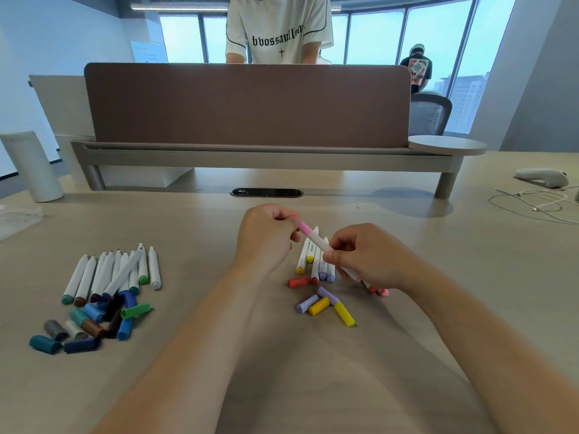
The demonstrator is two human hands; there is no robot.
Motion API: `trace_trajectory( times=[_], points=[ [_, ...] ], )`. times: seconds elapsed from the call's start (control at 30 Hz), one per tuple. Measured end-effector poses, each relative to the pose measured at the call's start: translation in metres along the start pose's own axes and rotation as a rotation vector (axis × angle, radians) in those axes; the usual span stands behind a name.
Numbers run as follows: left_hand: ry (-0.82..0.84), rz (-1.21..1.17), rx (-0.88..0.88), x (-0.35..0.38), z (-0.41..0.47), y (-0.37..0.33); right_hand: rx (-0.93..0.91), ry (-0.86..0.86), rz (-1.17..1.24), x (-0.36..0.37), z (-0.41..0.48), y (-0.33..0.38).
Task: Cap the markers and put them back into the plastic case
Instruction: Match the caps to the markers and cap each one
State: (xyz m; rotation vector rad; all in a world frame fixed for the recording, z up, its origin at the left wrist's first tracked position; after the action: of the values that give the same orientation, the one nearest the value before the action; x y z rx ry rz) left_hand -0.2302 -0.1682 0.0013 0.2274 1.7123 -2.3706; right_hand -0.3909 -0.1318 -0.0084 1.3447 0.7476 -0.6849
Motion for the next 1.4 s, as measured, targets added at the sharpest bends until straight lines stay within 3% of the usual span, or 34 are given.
trace_trajectory(
  times=[0.13,0.37,0.6,0.7,0.83,0.93,1.1,1.4],
  points=[
    [0.051,-0.041,0.008,0.01,-0.003,-0.007,0.063,-0.082,0.024,-0.011,0.005,-0.001],
    [0.132,0.197,0.01,0.014,-0.006,-0.007,0.361,-0.155,-0.225,-0.015,0.006,-0.038],
    [0.124,0.366,0.038,0.008,-0.007,-0.013,0.466,0.015,-0.425,-0.002,0.003,-0.041],
    [0.238,0.497,0.041,0.015,-0.008,-0.012,0.441,-0.018,-0.442,0.0,0.009,-0.041],
    [0.578,0.748,0.041,0.038,-0.021,-0.002,0.295,-0.148,-0.39,-0.004,0.013,-0.027],
    [0.74,0.846,0.027,0.048,-0.033,0.007,0.229,-0.089,-0.399,0.008,0.018,-0.012],
    [0.797,0.927,0.031,0.054,-0.038,0.016,0.318,0.081,-0.434,0.033,0.029,-0.028],
    [0.774,1.053,0.039,0.062,-0.041,0.02,0.234,0.101,-0.596,0.039,0.027,-0.02]
  ],
)
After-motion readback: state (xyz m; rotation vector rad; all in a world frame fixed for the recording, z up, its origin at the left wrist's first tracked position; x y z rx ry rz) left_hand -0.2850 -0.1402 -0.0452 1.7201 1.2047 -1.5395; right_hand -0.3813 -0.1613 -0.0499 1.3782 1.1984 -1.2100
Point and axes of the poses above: each hand's wrist, its own z-axis towards the middle knuckle, its own x-axis out of the palm, y = z × x, the point moved 10 cm from there along z, towards the middle knuckle, and after that the axes turned 4 degrees about x, right-handed, at the moved point
